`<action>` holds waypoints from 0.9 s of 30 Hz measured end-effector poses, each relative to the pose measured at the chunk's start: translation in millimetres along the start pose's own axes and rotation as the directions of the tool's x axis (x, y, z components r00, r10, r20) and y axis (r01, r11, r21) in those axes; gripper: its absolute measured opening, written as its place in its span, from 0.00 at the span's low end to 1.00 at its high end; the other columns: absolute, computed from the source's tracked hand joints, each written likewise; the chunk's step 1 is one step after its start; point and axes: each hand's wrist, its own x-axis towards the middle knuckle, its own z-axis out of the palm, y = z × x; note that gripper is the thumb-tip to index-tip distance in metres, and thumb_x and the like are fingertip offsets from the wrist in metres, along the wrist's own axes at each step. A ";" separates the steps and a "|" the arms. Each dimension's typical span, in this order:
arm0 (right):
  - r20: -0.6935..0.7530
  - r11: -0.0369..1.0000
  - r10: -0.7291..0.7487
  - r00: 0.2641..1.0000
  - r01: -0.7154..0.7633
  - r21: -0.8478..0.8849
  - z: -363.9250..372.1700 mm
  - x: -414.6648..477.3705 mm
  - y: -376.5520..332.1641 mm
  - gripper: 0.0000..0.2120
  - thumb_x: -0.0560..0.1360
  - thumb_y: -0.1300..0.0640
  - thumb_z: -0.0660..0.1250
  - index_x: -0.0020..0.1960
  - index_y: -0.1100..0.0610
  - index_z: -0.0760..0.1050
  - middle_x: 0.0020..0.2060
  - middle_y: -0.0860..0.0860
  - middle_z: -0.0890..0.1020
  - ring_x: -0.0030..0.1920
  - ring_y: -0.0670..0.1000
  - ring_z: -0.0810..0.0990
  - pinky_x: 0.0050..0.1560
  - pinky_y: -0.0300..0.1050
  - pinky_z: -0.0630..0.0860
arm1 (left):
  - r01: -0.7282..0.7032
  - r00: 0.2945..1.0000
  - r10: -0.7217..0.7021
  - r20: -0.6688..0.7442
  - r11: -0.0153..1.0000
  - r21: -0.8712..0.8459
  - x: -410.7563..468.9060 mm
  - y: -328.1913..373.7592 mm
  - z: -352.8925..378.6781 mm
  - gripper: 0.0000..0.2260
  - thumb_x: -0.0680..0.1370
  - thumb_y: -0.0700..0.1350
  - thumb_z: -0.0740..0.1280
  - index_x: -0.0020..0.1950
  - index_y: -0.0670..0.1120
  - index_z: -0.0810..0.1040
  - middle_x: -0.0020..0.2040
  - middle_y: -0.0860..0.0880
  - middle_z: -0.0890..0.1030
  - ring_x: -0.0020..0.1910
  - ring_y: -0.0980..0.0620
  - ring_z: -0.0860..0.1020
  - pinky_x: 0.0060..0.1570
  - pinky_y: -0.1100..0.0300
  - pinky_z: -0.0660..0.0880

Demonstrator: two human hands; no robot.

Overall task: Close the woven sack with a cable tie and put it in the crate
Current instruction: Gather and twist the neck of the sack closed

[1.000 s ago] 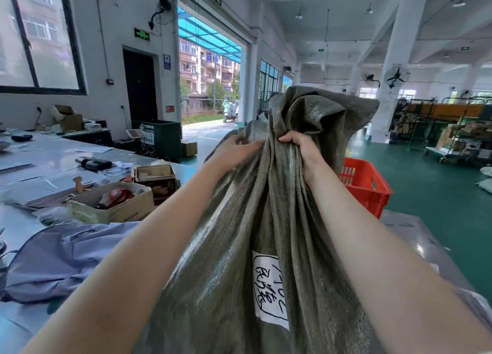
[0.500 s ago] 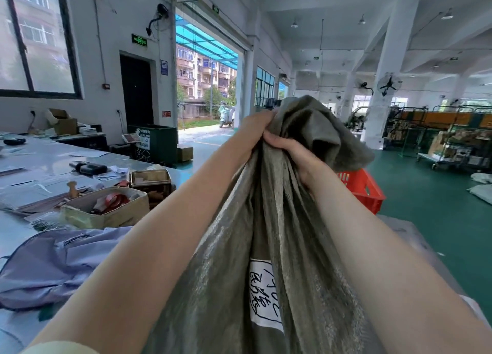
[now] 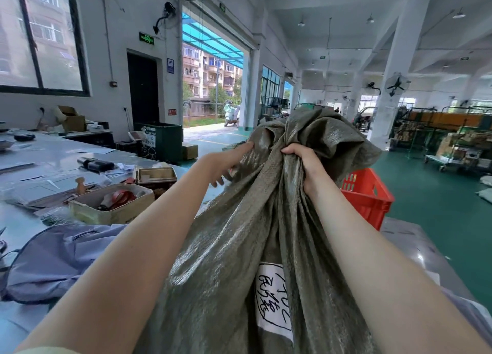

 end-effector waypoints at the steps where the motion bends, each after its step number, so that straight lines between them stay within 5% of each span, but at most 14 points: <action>1: 0.015 1.000 0.004 1.000 -0.004 0.004 1.1 -1.4 -0.1 0.09 0.68 0.59 0.64 0.45 0.62 0.77 0.31 0.54 0.82 0.27 0.51 0.81 0.30 0.36 0.78 | 0.015 1.000 -0.014 0.025 0.998 -0.058 2.6 -1.6 2.3 0.40 0.73 0.72 0.45 0.77 0.48 0.51 0.76 0.40 0.59 0.73 0.37 0.62 0.71 0.43 0.60; 3: 0.049 1.000 -0.023 0.999 0.023 0.014 2.4 -2.5 0.2 0.18 0.64 0.60 0.65 0.52 0.66 0.77 0.38 0.57 0.81 0.31 0.52 0.81 0.32 0.38 0.79 | -0.035 0.999 0.036 0.002 0.988 -0.152 8.2 0.7 8.8 0.39 0.73 0.71 0.50 0.76 0.47 0.57 0.74 0.41 0.63 0.71 0.39 0.65 0.68 0.43 0.63; 6: 0.121 0.998 -0.047 0.992 0.052 -0.039 -0.3 -2.4 -2.1 0.23 0.65 0.61 0.65 0.59 0.68 0.76 0.40 0.58 0.82 0.33 0.52 0.82 0.34 0.40 0.80 | -0.234 0.961 0.187 -0.205 0.943 -0.238 15.0 8.8 11.1 0.22 0.76 0.55 0.64 0.65 0.44 0.72 0.60 0.43 0.77 0.56 0.44 0.77 0.51 0.55 0.76; 8: 0.208 0.995 -0.020 0.978 0.040 -0.092 -7.5 -1.7 -6.3 0.13 0.69 0.60 0.63 0.49 0.64 0.80 0.34 0.55 0.84 0.32 0.51 0.83 0.38 0.40 0.81 | -0.322 0.927 0.239 -0.290 0.902 -0.286 12.6 14.5 5.9 0.06 0.76 0.44 0.64 0.49 0.44 0.75 0.42 0.45 0.77 0.39 0.48 0.76 0.31 0.64 0.74; 10: 0.249 0.988 0.000 0.969 0.038 -0.149 -13.4 -3.5 -11.2 0.10 0.71 0.60 0.62 0.39 0.60 0.82 0.30 0.52 0.85 0.30 0.50 0.83 0.38 0.39 0.80 | -0.384 0.916 0.294 -0.271 0.837 -0.389 11.4 19.7 -3.1 0.06 0.74 0.41 0.60 0.38 0.45 0.71 0.33 0.48 0.74 0.32 0.50 0.71 0.32 0.64 0.70; 12: 0.265 0.978 0.000 0.964 0.055 -0.199 -19.5 -4.1 -15.7 0.12 0.72 0.61 0.62 0.34 0.58 0.82 0.28 0.51 0.85 0.29 0.49 0.83 0.37 0.38 0.80 | -0.441 0.894 0.402 -0.199 0.711 -0.548 5.6 32.0 -10.2 0.07 0.74 0.41 0.57 0.37 0.44 0.71 0.27 0.49 0.77 0.29 0.50 0.74 0.34 0.63 0.73; 14: 0.302 0.979 0.027 0.953 0.036 -0.202 -22.1 -6.9 -19.1 0.13 0.73 0.61 0.62 0.34 0.58 0.83 0.30 0.50 0.86 0.31 0.48 0.84 0.38 0.37 0.81 | -0.504 0.850 0.490 -0.195 0.647 -0.572 1.3 46.9 -15.9 0.07 0.76 0.43 0.58 0.44 0.43 0.74 0.31 0.48 0.81 0.33 0.49 0.79 0.37 0.61 0.78; 18: 0.333 0.995 -0.097 0.938 0.092 0.031 -18.1 -10.2 -25.3 0.11 0.70 0.58 0.65 0.35 0.58 0.84 0.33 0.51 0.86 0.35 0.48 0.85 0.41 0.39 0.82 | -0.613 0.789 0.559 -0.254 0.705 -0.355 0.0 70.8 -17.5 0.04 0.74 0.40 0.65 0.47 0.46 0.74 0.45 0.47 0.78 0.48 0.49 0.76 0.52 0.53 0.73; 22: 0.290 0.968 -0.196 0.937 0.137 0.212 -2.7 -8.8 -23.4 0.06 0.69 0.60 0.66 0.41 0.60 0.81 0.32 0.53 0.86 0.33 0.49 0.84 0.42 0.42 0.82 | -0.626 0.773 0.615 -0.153 0.702 -0.341 -2.1 83.7 6.5 0.18 0.66 0.35 0.63 0.56 0.37 0.76 0.50 0.39 0.79 0.50 0.44 0.77 0.53 0.50 0.76; 24: 0.216 0.973 -0.195 0.957 0.161 0.164 -2.0 -3.1 -16.8 0.06 0.74 0.63 0.62 0.43 0.60 0.77 0.29 0.50 0.85 0.30 0.47 0.83 0.38 0.38 0.81 | -0.645 0.754 0.640 -0.146 0.679 -0.351 4.7 86.7 13.8 0.19 0.62 0.36 0.61 0.51 0.37 0.76 0.48 0.38 0.78 0.48 0.45 0.77 0.52 0.51 0.74; 27: 0.134 0.979 -0.184 0.974 0.169 0.114 -5.5 3.1 -8.7 0.06 0.74 0.63 0.61 0.44 0.59 0.77 0.28 0.49 0.84 0.30 0.47 0.83 0.39 0.37 0.79 | -0.656 0.753 0.621 -0.217 0.683 -0.321 3.1 84.6 14.8 0.05 0.61 0.37 0.62 0.34 0.44 0.71 0.34 0.44 0.71 0.36 0.49 0.70 0.37 0.59 0.67</action>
